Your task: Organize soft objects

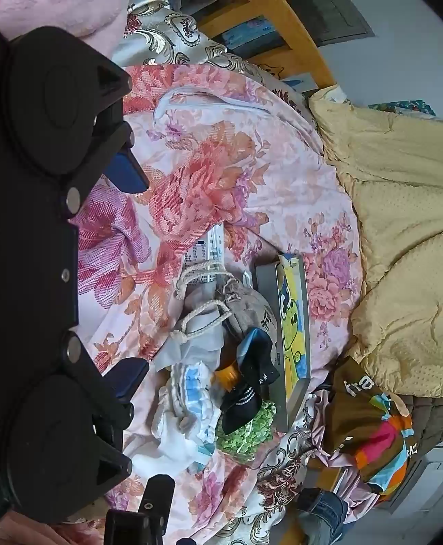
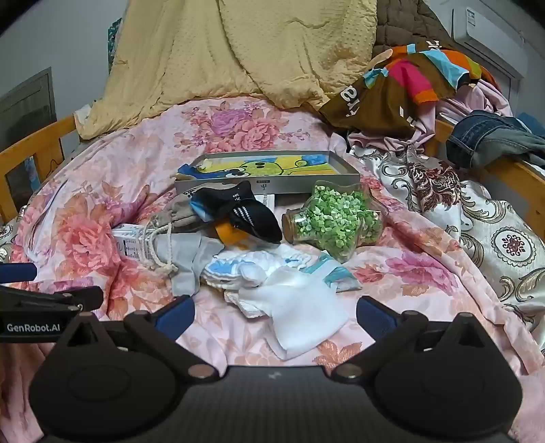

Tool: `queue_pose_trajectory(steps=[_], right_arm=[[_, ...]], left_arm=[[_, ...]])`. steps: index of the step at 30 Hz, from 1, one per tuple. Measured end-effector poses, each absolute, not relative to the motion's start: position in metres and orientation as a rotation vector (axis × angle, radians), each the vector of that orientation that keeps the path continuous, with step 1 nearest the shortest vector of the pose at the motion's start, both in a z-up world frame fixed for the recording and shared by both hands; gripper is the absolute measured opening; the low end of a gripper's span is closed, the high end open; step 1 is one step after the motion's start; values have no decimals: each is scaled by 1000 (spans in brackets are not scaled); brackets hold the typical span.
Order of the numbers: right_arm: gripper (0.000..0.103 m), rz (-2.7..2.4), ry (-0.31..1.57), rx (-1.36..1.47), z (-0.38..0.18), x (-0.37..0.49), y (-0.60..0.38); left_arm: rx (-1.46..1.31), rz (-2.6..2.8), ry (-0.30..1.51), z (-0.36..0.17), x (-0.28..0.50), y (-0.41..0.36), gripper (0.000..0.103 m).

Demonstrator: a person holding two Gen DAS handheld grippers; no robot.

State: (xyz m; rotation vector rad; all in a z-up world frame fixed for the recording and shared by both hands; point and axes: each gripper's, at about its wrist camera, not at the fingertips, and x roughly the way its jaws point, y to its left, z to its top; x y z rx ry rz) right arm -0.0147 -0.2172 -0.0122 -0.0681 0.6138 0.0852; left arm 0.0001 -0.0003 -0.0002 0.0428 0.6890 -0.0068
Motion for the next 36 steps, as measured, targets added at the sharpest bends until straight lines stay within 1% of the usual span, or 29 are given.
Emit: queue_pose_trajectory(steps=[36], right_arm=[[103, 86, 618, -68, -12, -15, -217]], left_arm=[[37, -13, 698, -6, 0, -2, 102]])
